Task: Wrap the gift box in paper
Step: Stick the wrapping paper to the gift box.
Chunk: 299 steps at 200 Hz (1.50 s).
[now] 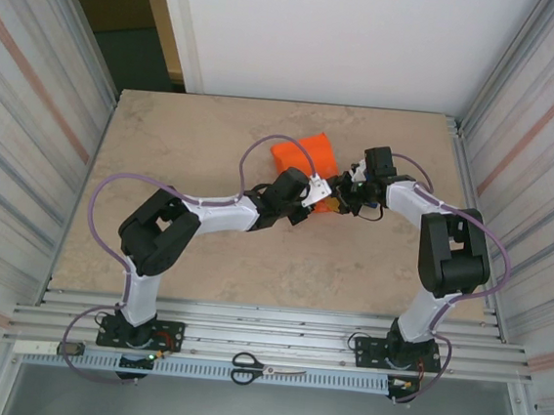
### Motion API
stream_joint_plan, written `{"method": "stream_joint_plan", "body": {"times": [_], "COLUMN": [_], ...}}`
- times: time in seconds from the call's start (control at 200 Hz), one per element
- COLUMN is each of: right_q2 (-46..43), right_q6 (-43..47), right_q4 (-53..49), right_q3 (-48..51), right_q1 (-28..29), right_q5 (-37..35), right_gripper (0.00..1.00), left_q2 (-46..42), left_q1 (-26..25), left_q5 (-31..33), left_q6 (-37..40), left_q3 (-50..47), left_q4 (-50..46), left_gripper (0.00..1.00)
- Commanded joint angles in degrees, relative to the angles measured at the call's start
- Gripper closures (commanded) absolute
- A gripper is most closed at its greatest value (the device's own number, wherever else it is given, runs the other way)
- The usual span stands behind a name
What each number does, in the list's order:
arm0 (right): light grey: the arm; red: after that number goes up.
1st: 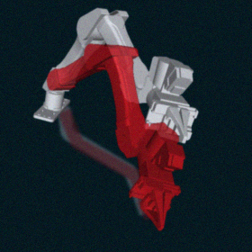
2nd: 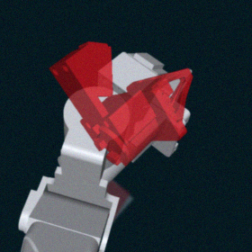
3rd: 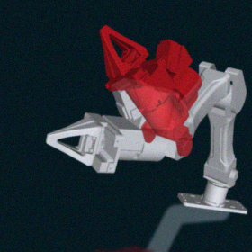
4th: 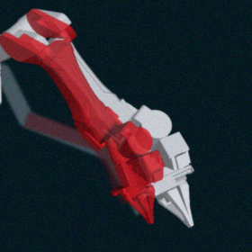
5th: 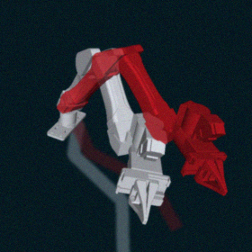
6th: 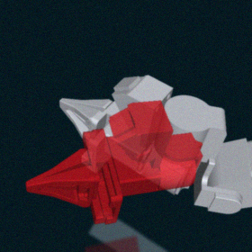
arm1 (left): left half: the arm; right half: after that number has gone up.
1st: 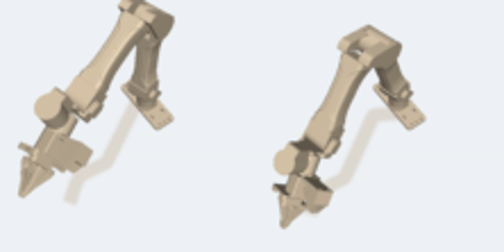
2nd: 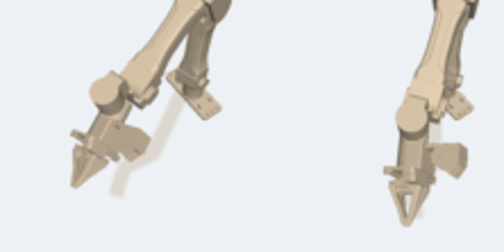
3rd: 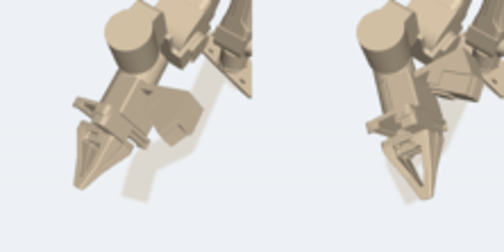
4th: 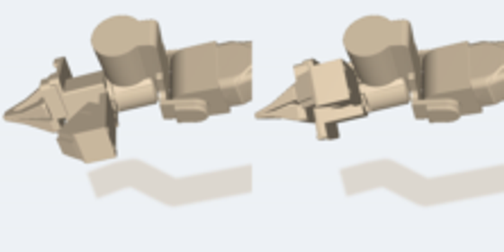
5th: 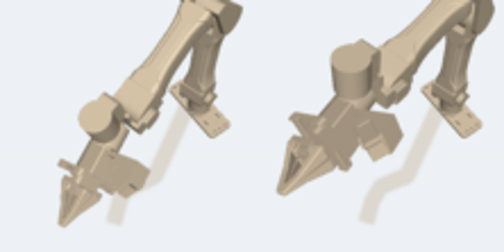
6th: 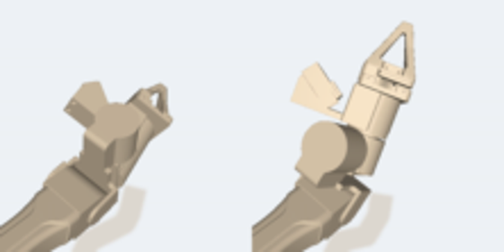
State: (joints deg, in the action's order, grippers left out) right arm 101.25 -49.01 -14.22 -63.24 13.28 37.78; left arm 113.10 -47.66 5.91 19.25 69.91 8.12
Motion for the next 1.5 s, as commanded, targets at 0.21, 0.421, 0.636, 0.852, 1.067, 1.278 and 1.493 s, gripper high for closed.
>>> {"method": "stream_joint_plan", "body": {"times": [0.21, 0.421, 0.636, 0.852, 1.067, 1.278, 1.493], "right_q2": [0.2, -0.7, -1.0, -2.2, -7.3, -8.8, -9.9], "right_q6": [-1.6, -1.5, -2.1, -2.7, -3.0, -3.8, -5.7], "right_q4": [4.0, 3.6, 4.6, 5.6, 5.1, 6.4, 8.1], "right_q3": [0.0, 0.6, 0.8, 2.1, 6.3, 7.0, 7.0], "right_q1": [0.5, 0.5, 0.7, 0.7, -0.4, -1.2, -0.8], "right_q5": [2.9, 1.9, 2.4, 3.8, 3.3, 5.3, 5.7], "right_gripper": [0.49, 0.4, 0.27, 0.27, 0.3, 0.39, 0.57], "left_q2": [9.6, 9.5, 9.5, 9.7, 9.9, 9.8, 9.7], "left_q1": [-1.4, -1.4, -1.4, -1.5, -1.5, -1.5, -1.5], "left_q5": [-4.8, -4.6, -4.6, -4.8, -4.5, -4.4, -4.4], "left_q6": [-0.9, -0.9, -0.8, -1.1, -1.1, -1.1, -1.1], "left_q3": [-4.7, -4.8, -4.8, -4.6, -4.3, -4.3, -4.4], "left_q4": [-17.8, -17.8, -17.9, -17.8, -17.9, -18.0, -18.1], "left_gripper": [0.83, 0.83, 0.83, 0.84, 0.84, 0.84, 0.84]}}
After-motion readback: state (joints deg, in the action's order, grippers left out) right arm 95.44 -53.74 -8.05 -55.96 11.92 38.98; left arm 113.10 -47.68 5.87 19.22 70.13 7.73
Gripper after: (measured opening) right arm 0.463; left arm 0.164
